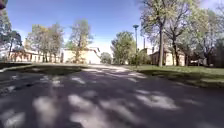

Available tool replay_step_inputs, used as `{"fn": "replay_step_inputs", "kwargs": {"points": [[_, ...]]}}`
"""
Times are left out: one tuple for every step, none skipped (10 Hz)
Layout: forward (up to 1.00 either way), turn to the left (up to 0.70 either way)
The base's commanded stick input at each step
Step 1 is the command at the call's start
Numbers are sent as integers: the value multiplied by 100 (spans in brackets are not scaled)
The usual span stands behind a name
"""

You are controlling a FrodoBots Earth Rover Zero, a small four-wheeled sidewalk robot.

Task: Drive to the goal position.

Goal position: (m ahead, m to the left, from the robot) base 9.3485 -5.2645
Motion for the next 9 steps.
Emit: {"fn": "replay_step_inputs", "kwargs": {"points": [[100, 14], [100, 0], [100, 0], [100, 0], [100, 0], [100, 0], [100, 0], [100, 0], [100, 0]]}}
